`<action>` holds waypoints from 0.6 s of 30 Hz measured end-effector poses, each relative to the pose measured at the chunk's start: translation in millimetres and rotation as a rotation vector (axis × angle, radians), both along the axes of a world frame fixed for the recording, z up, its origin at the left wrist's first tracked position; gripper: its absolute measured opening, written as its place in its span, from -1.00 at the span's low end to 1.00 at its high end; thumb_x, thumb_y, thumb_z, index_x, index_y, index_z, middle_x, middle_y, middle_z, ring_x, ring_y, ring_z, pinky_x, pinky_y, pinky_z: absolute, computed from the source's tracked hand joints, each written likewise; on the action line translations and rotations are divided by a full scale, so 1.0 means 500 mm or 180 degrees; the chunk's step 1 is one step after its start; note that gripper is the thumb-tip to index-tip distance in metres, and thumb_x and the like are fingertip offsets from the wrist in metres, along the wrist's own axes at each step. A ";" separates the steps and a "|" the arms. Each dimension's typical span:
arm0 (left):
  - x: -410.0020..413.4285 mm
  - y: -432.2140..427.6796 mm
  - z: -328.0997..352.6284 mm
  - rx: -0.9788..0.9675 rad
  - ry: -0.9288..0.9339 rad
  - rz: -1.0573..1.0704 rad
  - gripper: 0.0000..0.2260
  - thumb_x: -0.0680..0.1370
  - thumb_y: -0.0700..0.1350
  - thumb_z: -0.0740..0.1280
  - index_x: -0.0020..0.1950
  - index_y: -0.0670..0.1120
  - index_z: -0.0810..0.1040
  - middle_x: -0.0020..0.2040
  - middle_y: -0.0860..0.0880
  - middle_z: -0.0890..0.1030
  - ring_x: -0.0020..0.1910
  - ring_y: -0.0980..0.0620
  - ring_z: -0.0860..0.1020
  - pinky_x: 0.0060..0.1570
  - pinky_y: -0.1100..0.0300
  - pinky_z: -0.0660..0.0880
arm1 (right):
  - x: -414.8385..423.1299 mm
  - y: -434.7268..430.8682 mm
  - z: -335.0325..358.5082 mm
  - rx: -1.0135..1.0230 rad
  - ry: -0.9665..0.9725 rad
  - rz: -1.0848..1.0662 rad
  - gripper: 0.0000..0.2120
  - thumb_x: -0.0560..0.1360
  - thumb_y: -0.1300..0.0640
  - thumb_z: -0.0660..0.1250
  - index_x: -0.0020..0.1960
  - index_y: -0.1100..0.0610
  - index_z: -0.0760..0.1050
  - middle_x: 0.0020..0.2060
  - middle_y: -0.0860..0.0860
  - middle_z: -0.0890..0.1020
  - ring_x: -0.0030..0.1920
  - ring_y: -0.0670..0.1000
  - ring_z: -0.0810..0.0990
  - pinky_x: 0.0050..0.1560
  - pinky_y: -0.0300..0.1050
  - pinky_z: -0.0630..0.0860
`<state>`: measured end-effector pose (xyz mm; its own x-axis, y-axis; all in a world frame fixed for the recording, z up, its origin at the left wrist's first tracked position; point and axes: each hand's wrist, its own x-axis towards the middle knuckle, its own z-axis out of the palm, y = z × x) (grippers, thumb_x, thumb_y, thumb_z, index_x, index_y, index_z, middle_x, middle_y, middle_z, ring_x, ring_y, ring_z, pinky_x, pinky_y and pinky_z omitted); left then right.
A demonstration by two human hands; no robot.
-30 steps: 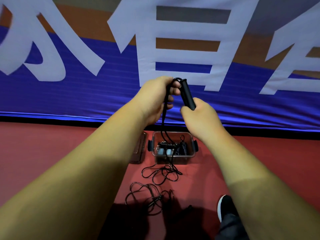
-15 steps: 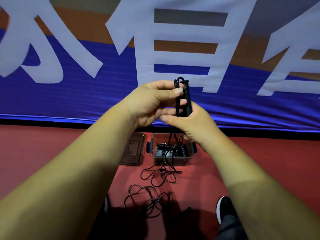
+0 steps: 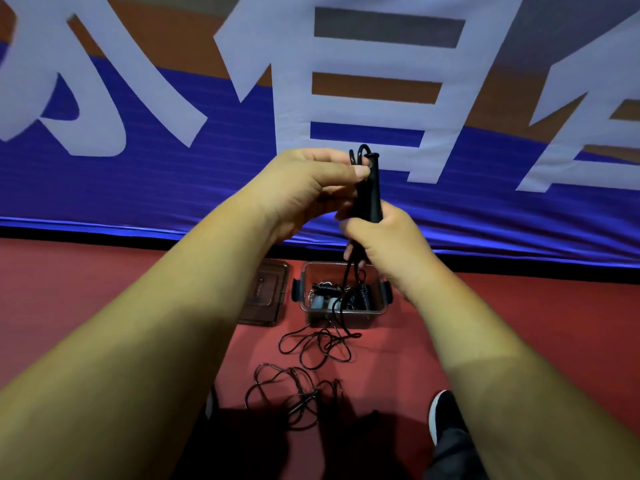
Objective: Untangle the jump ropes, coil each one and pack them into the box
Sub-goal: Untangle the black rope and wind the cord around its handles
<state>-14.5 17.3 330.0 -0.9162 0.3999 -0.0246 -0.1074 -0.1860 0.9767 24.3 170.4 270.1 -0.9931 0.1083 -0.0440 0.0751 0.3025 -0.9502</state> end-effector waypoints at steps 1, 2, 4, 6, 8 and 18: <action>0.000 0.000 -0.001 -0.0015 0.0055 0.0005 -0.79 0.55 -0.29 0.47 0.16 -0.31 0.61 -0.07 -0.22 0.66 -0.13 -0.10 0.64 -0.02 0.08 0.60 | -0.001 -0.002 -0.003 -0.0080 0.0005 -0.0015 -0.85 0.52 0.09 0.40 0.08 0.05 0.63 -0.37 0.05 0.69 -0.36 0.08 0.61 -0.28 0.04 0.51; 0.000 -0.001 -0.003 -0.0034 0.0135 0.0031 -0.84 0.56 -0.27 0.49 0.10 -0.27 0.61 -0.12 -0.21 0.64 -0.17 -0.10 0.61 -0.02 0.05 0.59 | -0.001 -0.004 -0.005 -0.0239 0.0024 -0.0048 -0.85 0.53 0.11 0.40 0.07 0.10 0.63 -0.37 0.02 0.66 -0.38 0.07 0.57 -0.32 -0.02 0.46; -0.006 -0.006 -0.014 -0.0039 0.0236 0.0186 -0.81 0.58 -0.17 0.50 0.08 -0.23 0.57 -0.23 -0.14 0.56 -0.24 -0.07 0.53 0.01 0.01 0.60 | 0.000 -0.012 -0.006 -0.0807 0.0021 -0.0082 -0.89 0.57 0.20 0.38 0.08 0.18 0.60 -0.33 0.03 0.57 -0.42 0.05 0.48 -0.36 -0.09 0.40; -0.018 -0.010 -0.036 -0.0162 0.0018 0.0401 -0.71 0.62 0.03 0.45 0.07 -0.18 0.50 -0.27 -0.06 0.48 -0.26 -0.02 0.50 0.08 0.01 0.64 | 0.002 -0.018 -0.001 -0.1342 -0.0028 -0.0116 -0.91 0.61 0.27 0.34 0.08 0.15 0.58 -0.30 0.05 0.52 -0.43 0.02 0.42 -0.39 -0.14 0.38; -0.026 -0.012 -0.065 -0.0643 -0.0357 0.0300 -0.59 0.65 0.24 0.30 0.07 -0.12 0.52 -0.16 -0.08 0.56 -0.16 -0.03 0.59 0.05 0.03 0.63 | 0.001 -0.016 0.007 -0.1661 -0.0003 -0.0199 -0.92 0.63 0.28 0.33 0.07 0.14 0.56 -0.31 0.04 0.50 -0.44 0.00 0.40 -0.41 -0.15 0.36; 0.032 -0.005 -0.138 -0.1428 -0.0092 -0.2271 -0.64 0.73 0.07 0.19 0.39 -0.07 0.61 0.17 -0.07 0.66 0.21 0.05 0.58 0.35 0.14 0.45 | -0.004 0.036 0.034 -0.2209 0.0224 -0.0741 -0.92 0.64 0.22 0.39 0.13 0.20 0.57 -0.25 0.06 0.55 -0.42 -0.02 0.44 -0.44 -0.13 0.40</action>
<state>1.7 14.8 261.1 -0.4442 0.8294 -0.3387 -0.0779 0.3409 0.9369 22.4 188.6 287.1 -0.9508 0.2873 -0.1160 -0.0043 -0.3868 -0.9221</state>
